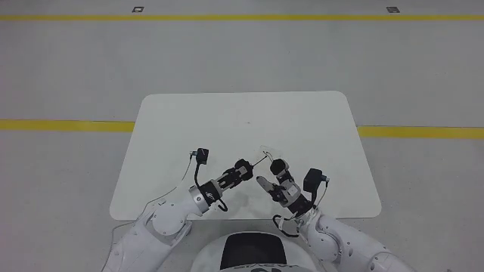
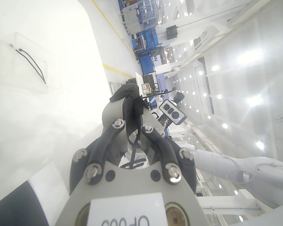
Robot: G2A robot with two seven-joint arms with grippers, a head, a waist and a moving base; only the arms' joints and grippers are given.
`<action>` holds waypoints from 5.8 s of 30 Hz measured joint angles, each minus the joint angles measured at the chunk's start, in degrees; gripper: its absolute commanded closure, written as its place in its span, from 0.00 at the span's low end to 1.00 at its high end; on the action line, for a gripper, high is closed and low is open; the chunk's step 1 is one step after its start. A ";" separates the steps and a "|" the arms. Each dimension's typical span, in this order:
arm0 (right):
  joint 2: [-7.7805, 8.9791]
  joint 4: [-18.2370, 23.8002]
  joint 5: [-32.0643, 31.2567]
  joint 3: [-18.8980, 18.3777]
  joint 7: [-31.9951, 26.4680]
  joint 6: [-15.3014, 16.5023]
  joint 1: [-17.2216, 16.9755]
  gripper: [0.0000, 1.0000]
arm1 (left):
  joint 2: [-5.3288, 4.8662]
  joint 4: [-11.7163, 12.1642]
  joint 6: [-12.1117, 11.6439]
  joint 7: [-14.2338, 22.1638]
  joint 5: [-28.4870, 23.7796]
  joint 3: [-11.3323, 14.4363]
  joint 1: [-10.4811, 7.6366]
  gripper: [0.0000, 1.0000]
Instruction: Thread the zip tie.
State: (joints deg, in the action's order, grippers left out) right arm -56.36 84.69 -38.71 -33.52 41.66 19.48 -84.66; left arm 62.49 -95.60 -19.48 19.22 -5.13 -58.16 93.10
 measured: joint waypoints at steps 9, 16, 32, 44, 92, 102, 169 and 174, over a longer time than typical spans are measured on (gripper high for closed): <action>-0.05 0.02 -0.01 -0.04 -0.04 0.00 -0.03 0.00 | 0.01 0.03 0.07 -0.09 -0.02 0.00 -0.03 1.00; 2.04 4.90 13.90 2.53 -6.52 0.00 0.74 0.00 | -0.45 0.87 -0.02 6.70 -8.73 -1.76 -0.31 1.00; 10.82 13.17 32.42 8.57 -16.72 0.00 7.04 0.00 | -1.24 4.60 0.17 23.82 -27.88 -5.43 -1.87 1.00; 11.29 14.73 39.06 7.57 -22.88 0.00 6.90 0.00 | -1.03 5.77 0.86 25.89 -31.56 -4.83 -2.96 1.00; -7.47 0.79 81.38 -34.87 -103.65 -0.77 -6.92 0.00 | 1.54 12.88 0.43 39.37 -49.80 -0.75 -7.43 1.00; -9.15 -11.69 98.14 -31.43 -118.65 -2.45 -1.01 0.00 | 4.33 14.48 0.00 39.55 -48.97 0.37 -9.12 1.00; -14.50 -18.58 111.11 -26.05 -121.30 -7.76 4.07 0.50 | 11.44 14.91 7.08 37.94 -54.20 -0.16 -8.43 1.00; -14.63 -18.21 111.11 -25.84 -121.30 -7.34 4.01 0.54 | 11.59 15.59 7.97 38.91 -57.06 0.26 -8.86 1.00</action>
State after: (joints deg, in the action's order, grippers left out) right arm -71.00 66.49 72.40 -59.37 -79.64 12.14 -80.66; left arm 74.08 -80.00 -11.51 58.13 -62.19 -57.90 84.24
